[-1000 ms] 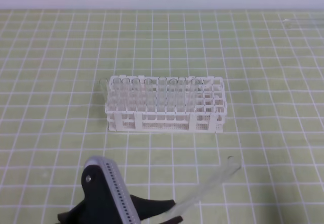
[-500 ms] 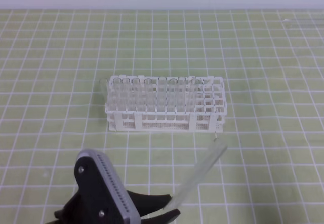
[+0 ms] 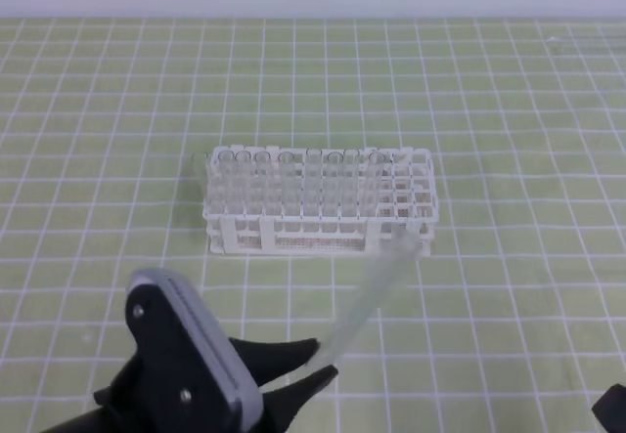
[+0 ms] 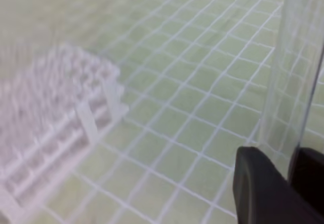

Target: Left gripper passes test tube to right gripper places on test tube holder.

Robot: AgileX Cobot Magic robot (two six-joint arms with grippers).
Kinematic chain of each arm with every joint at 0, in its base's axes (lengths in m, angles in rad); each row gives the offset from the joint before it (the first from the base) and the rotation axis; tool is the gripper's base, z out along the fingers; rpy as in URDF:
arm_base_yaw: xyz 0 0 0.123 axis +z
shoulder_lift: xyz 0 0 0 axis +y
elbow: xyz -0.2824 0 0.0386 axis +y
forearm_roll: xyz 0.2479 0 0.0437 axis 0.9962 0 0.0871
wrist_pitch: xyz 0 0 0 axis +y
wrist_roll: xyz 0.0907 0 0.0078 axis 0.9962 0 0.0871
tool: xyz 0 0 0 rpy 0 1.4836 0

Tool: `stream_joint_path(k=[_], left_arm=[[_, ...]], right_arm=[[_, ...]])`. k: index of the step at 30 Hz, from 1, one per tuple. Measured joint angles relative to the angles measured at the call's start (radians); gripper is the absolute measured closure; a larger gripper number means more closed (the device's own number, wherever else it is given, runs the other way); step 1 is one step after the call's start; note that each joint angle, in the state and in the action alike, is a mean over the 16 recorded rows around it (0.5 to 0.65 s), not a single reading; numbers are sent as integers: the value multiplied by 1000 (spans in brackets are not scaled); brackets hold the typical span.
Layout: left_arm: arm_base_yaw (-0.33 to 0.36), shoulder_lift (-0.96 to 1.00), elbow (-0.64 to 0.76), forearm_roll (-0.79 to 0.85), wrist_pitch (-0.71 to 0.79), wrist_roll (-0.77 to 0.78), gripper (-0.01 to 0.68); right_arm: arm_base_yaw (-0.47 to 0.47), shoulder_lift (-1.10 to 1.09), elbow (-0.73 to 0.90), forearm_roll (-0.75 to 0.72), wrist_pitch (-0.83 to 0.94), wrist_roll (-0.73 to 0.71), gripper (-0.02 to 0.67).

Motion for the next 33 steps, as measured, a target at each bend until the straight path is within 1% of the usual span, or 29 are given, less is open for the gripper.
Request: stream_joint_path(k=[6,11,16,20,27,30,33], left_arm=[[0,5,0,102,-4,-36,638],[0,28,0,124,-12,-79,634],[0,71,0,134,-24,-121,634],[0,107,-5,149,-31,-155,634],[0,151,-34,188,-32,-201,638],[0,161,-51,202,-28,-217,638],[0,170,-67,216,-23,-231,638]], right_arm=[[0,0,-71,39,78,-131,667],[0,20,-142,60,116,-220,664],[0,72,-188,123,135,-347,631],[0,137,-202,190,151,-468,564],[0,269,-205,309,187,-676,402],[0,320,-208,337,206,-747,341],[0,367,-216,352,227,-805,299]])
